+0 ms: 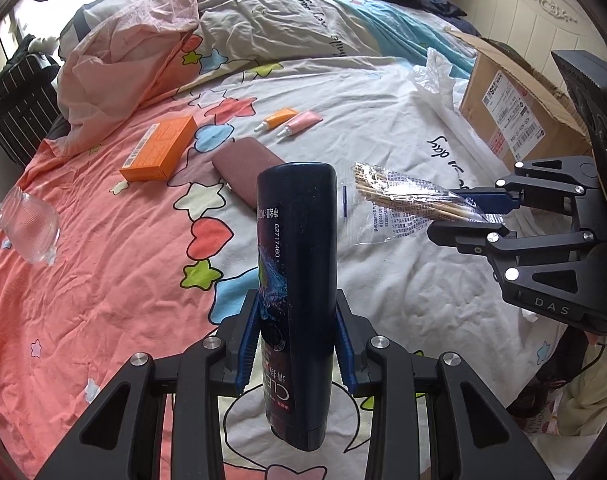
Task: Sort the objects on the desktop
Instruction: 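Carry the shampoo bottle and swab bag in both tools to the cardboard box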
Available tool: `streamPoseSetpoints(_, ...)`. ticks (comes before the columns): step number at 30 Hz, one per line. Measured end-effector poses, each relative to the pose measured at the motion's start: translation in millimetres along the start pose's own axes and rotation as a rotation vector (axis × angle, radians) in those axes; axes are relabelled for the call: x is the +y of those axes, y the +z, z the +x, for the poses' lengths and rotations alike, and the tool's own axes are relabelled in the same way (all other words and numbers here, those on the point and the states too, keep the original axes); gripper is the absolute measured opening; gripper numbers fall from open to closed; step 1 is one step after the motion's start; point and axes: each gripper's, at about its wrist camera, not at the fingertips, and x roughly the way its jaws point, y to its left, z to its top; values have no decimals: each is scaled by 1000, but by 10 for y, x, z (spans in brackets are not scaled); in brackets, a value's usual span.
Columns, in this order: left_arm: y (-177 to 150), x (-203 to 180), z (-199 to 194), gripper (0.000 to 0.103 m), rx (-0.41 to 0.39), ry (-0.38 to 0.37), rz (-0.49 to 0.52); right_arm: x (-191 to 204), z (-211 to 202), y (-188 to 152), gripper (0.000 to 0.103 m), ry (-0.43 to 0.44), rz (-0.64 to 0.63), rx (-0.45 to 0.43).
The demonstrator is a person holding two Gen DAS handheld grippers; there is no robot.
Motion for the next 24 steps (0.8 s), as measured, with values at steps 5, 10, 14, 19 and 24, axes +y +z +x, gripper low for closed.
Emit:
streamPoseSetpoints(5, 29, -75, -143, 35, -23, -3, 5, -7, -127, -30, 25, -8, 5, -12)
streamPoseSetpoints(10, 65, -211, -316, 35, -52, -7, 28, -44, -302, -60, 25, -22, 21, -39)
streamPoseSetpoints(14, 76, -316, -433, 35, -70, -37, 41, -81, -466, -90, 25, -38, 38, -65)
streamPoseSetpoints(19, 104, -455, -544, 35, -89, -44, 64, -120, -679, -153, 25, -65, 54, -97)
streamPoseSetpoints(24, 149, -594, -667, 35, -113, -53, 88, -176, -917, -224, 25, -80, 67, -131)
